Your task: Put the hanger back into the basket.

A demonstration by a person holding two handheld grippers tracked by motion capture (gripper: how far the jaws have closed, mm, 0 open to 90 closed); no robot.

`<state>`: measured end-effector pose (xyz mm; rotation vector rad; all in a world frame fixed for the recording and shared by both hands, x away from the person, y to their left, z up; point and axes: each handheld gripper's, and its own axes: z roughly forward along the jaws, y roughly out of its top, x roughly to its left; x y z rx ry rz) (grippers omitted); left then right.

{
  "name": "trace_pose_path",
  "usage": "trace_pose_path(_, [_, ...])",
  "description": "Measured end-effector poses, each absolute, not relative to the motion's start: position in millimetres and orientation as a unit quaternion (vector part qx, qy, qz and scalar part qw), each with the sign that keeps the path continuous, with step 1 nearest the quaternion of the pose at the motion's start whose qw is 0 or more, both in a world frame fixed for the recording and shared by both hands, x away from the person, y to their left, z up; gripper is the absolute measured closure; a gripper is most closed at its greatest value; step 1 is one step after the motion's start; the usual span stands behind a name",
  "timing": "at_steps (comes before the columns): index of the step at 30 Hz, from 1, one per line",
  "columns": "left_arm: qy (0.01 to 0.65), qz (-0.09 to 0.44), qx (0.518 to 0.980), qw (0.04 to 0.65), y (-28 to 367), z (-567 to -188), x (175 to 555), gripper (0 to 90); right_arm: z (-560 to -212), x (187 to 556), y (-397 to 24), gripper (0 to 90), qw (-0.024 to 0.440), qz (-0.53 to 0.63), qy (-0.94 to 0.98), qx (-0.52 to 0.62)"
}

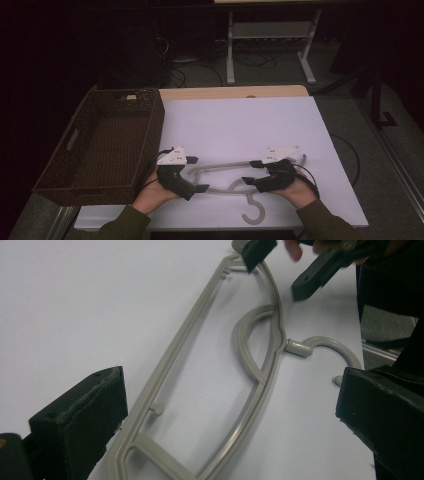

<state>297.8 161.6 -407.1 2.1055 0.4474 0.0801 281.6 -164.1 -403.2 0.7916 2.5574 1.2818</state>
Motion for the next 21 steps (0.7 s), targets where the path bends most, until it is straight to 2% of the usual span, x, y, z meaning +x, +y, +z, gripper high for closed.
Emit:
trace_pose_path(2, [0.17,0.033,0.87,0.462,154.5,-409.4,299.8,6.5,-405.2,275.8,-184.0,30.3,0.1,0.431,0.849,0.287])
trace_pose_path(7, [0.141,0.023,0.892,0.429,137.5,-417.0,303.7,9.2,-407.1,270.3,-205.7,28.8,0.113,0.436,0.838,0.308])
trace_pose_path(9, [0.131,0.02,0.897,0.421,130.5,-420.2,303.3,15.3,-407.4,267.8,-214.1,28.7,0.117,0.436,0.834,0.317])
trace_pose_path(11, [0.122,0.014,0.903,0.412,122.1,-425.4,301.9,17.6,-408.4,266.5,-220.4,28.7,0.119,0.437,0.831,0.323])
trace_pose_path(13, [0.106,0.014,0.91,0.401,116.0,-429.4,300.4,24.8,-409.4,265.3,-226.4,28.8,0.121,0.437,0.828,0.331])
trace_pose_path(14, [0.093,0.012,0.914,0.394,113.6,-431.0,301.1,33.5,-409.5,265.2,-228.5,28.8,0.122,0.437,0.827,0.332])
trace_pose_path(15, [0.086,0.013,0.918,0.387,111.4,-432.6,300.6,33.5,-409.4,265.3,-229.7,28.8,0.123,0.438,0.825,0.335])
trace_pose_path(21, [0.056,0.009,0.93,0.362,102.5,-441.7,298.1,53.9,-409.7,266.0,-231.5,29.0,0.121,0.441,0.821,0.342])
